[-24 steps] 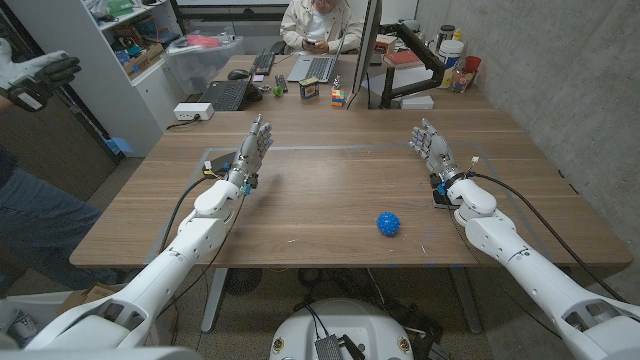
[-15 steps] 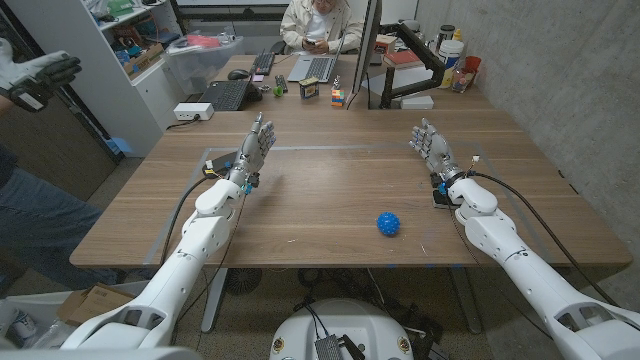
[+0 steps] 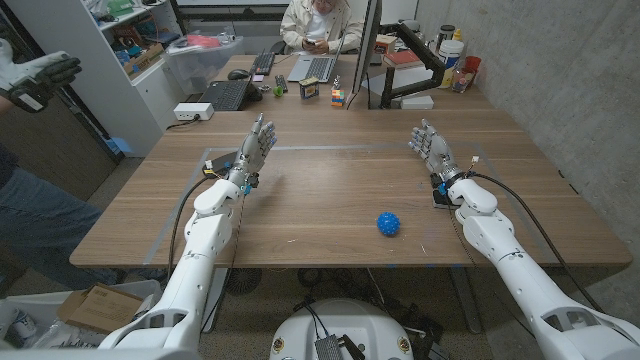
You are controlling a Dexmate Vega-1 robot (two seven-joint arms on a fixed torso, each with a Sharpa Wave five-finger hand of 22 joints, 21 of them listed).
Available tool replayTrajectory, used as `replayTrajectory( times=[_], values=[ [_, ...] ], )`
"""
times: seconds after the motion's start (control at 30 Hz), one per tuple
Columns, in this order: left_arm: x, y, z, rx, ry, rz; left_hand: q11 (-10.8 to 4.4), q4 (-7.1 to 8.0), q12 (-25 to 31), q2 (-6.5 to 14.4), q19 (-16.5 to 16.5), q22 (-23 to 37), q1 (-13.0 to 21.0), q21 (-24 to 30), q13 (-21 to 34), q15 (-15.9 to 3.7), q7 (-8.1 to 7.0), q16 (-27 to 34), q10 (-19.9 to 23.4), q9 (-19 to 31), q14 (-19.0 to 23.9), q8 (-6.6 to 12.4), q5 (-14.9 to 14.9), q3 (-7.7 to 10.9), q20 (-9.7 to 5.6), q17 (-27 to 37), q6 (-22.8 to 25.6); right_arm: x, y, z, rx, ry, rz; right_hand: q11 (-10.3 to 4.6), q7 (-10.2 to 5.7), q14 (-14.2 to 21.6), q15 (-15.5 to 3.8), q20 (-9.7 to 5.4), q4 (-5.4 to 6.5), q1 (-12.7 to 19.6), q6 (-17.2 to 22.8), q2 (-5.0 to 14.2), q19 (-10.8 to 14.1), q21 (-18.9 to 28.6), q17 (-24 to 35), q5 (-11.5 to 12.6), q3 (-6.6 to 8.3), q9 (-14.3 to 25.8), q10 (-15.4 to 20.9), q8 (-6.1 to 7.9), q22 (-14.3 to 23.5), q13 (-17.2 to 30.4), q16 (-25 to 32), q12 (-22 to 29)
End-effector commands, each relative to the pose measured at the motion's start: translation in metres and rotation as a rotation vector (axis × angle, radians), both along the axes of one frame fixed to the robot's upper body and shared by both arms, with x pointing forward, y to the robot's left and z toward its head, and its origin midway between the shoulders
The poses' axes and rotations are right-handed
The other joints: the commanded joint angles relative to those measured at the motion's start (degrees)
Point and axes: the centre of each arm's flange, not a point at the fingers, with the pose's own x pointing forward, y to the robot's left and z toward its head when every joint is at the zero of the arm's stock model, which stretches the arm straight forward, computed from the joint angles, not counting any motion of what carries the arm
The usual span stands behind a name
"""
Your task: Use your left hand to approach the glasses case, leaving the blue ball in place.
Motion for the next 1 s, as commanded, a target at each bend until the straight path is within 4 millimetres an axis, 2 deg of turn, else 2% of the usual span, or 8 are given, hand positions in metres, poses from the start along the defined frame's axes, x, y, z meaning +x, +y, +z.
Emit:
replayTrajectory(
  times=[0.03,0.6,1.0],
  values=[
    [0.0,-0.003,0.001,0.01,0.003,-0.012,-0.24,0.1,0.3,0.2,-0.4,0.3,0.5,0.2,0.2,0.08,0.19,0.4,-0.3,0.3,-0.1,0.39,0.4,0.05,0.36,0.1,0.6,0.0,-0.001,-0.002,-0.002,-0.001,-0.003,0.05,-0.31,0.2,0.13,-0.22,0.08,0.0,0.3,0.16,0.6,-0.1,0.1,0.4,-0.05,0.1,0.4,0.25,0.1,0.2,0.2,0.2],
    [-0.005,-0.001,0.001,0.016,0.0,0.005,-0.06,-0.05,0.3,0.6,-0.5,0.3,0.9,0.2,0.2,0.44,0.26,0.4,-0.3,0.3,0.0,0.36,0.4,0.1,0.5,0.1,0.7,0.002,-0.001,-0.004,0.001,0.004,0.002,0.05,-0.41,0.3,0.12,-0.27,0.05,0.0,0.2,0.25,0.7,-0.3,0.1,0.4,-0.17,0.1,0.6,0.22,0.1,0.2,0.1,0.1],
    [-0.015,0.005,0.001,0.022,-0.011,0.023,0.14,-0.16,0.3,0.9,-0.6,0.3,1.1,0.1,0.2,0.69,0.37,0.4,-0.4,0.3,-0.1,0.34,0.4,0.1,0.69,0.1,0.7,0.003,-0.001,-0.006,0.003,0.009,0.003,0.03,0.24,0.4,0.31,-0.22,0.08,-0.2,0.1,0.23,0.8,-0.5,0.1,0.4,-0.34,0.1,0.8,0.2,0.1,0.2,0.1,0.0]
  ],
)
